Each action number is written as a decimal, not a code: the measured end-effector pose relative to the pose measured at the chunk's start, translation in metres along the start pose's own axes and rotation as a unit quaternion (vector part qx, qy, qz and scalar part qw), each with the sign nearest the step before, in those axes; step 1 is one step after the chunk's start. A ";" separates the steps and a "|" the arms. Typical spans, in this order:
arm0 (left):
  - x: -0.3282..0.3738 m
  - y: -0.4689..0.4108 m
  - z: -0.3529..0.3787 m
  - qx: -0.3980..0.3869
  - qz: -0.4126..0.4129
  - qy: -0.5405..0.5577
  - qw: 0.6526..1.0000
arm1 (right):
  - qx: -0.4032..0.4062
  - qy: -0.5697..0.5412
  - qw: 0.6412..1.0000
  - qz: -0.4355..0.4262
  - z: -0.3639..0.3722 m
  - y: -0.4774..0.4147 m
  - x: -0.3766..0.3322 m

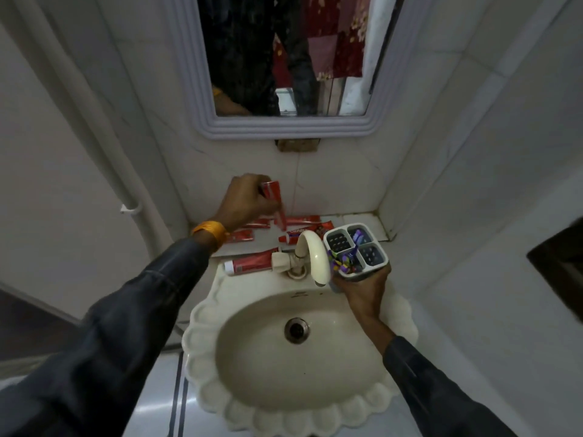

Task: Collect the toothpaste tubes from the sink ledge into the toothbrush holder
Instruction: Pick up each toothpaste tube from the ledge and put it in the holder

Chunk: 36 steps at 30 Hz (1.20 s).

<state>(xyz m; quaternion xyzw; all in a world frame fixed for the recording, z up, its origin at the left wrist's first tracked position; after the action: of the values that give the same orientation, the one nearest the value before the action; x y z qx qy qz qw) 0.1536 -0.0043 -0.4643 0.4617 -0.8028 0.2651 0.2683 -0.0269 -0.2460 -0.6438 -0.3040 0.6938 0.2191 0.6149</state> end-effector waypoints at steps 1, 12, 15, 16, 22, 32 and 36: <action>0.013 -0.005 0.006 -0.011 0.012 0.034 0.999 | 0.000 -0.003 1.000 0.000 0.000 0.000 0.000; 0.059 -0.036 0.145 -0.175 0.046 -0.132 0.975 | 0.010 0.013 1.000 0.011 -0.008 -0.007 0.016; 0.060 -0.043 0.161 -0.199 0.065 -0.207 0.956 | 0.008 0.020 1.000 0.013 -0.008 -0.009 0.019; 0.060 -0.045 0.166 -0.209 0.070 -0.227 0.949 | 0.008 0.021 1.000 0.013 -0.007 -0.009 0.020; 0.054 -0.048 0.178 -0.223 0.082 -0.243 0.941 | -0.003 0.027 1.000 0.002 -0.006 -0.011 0.016; -0.104 0.012 0.100 -0.186 -0.113 -0.247 0.944 | -0.028 -0.010 0.999 -0.014 0.002 -0.011 0.001; -0.136 0.047 0.118 -0.219 -0.117 -0.289 0.925 | -0.031 -0.010 0.999 -0.015 0.001 -0.009 0.004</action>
<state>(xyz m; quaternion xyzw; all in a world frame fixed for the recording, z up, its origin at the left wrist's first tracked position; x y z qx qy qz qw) 0.1490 0.0177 -0.6494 0.5385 -0.8240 -0.0953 0.1484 -0.0203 -0.2526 -0.6469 -0.3311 0.6755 0.2346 0.6156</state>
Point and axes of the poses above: each hand's wrist, its own y-axis away from the middle knuckle, its own z-axis out of the palm, x = y × z, the point moved 8 cm from there along -y, towards the middle knuckle, and after that the axes turned 2 degrees about x, right-handed, at the moved point
